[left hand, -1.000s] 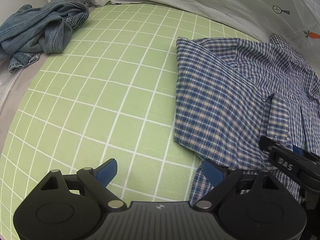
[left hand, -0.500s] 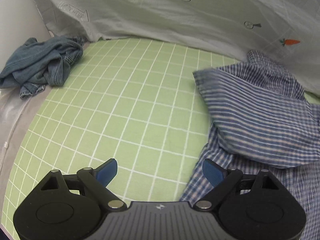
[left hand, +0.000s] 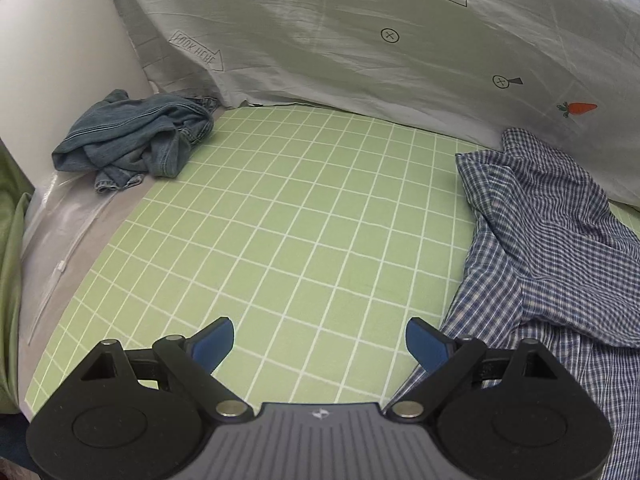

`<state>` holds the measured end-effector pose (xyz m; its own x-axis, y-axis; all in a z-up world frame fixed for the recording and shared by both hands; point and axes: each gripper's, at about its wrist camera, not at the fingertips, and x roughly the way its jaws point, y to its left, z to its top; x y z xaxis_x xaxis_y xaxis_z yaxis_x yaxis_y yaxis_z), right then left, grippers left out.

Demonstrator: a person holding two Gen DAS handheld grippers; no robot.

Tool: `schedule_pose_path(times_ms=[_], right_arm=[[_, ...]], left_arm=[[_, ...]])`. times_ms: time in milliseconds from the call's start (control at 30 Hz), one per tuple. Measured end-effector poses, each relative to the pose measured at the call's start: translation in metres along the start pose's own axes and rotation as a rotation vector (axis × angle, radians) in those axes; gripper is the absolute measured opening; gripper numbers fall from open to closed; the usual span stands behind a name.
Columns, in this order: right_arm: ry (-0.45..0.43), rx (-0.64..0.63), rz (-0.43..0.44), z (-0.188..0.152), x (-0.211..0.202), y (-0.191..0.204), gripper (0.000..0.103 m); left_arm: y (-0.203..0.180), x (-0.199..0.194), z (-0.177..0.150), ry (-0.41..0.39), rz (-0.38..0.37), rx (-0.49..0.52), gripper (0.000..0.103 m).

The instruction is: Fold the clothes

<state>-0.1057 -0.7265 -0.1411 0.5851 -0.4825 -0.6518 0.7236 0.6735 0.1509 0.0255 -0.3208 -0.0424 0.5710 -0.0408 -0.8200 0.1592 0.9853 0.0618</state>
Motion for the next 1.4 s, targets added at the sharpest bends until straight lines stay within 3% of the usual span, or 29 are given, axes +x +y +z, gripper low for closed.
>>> schedule_pose_path(times_ms=[133,300,467,633,800,1100,1167,1233,1367,1400], right_arm=[[-0.001,-0.001,0.074,-0.027,-0.031,0.027,0.103],[-0.004,-0.046,0.195,-0.059,-0.074,0.075,0.103],[0.026,-0.042,0.247,-0.092,-0.119,0.129,0.103],[0.089,-0.078,0.202,-0.141,-0.163,0.188,0.103],[0.117,-0.056,0.151,-0.191,-0.201,0.237,0.100],[0.189,-0.040,0.161,-0.247,-0.231,0.290,0.074],[0.202,-0.030,0.175,-0.255,-0.233,0.295,0.066],[0.224,-0.021,0.182,-0.261,-0.230,0.300,0.049],[0.237,-0.005,0.180,-0.272,-0.229,0.303,0.041],[0.235,-0.001,0.183,-0.272,-0.229,0.302,0.031]], left_arm=[[0.011,-0.005,-0.009,0.003,0.004,-0.024,0.093],[0.034,-0.008,-0.023,-0.006,-0.058,-0.022,0.093],[0.060,-0.004,-0.040,-0.015,-0.121,0.074,0.093],[0.096,-0.002,-0.058,-0.004,-0.244,0.097,0.093],[0.122,-0.005,-0.063,-0.004,-0.316,0.221,0.093],[0.158,-0.012,-0.078,0.017,-0.399,0.319,0.093],[0.165,-0.015,-0.083,0.015,-0.402,0.336,0.093],[0.172,-0.018,-0.088,0.014,-0.406,0.353,0.093],[0.187,-0.022,-0.096,0.013,-0.398,0.363,0.093],[0.191,-0.023,-0.098,0.013,-0.393,0.359,0.093]])
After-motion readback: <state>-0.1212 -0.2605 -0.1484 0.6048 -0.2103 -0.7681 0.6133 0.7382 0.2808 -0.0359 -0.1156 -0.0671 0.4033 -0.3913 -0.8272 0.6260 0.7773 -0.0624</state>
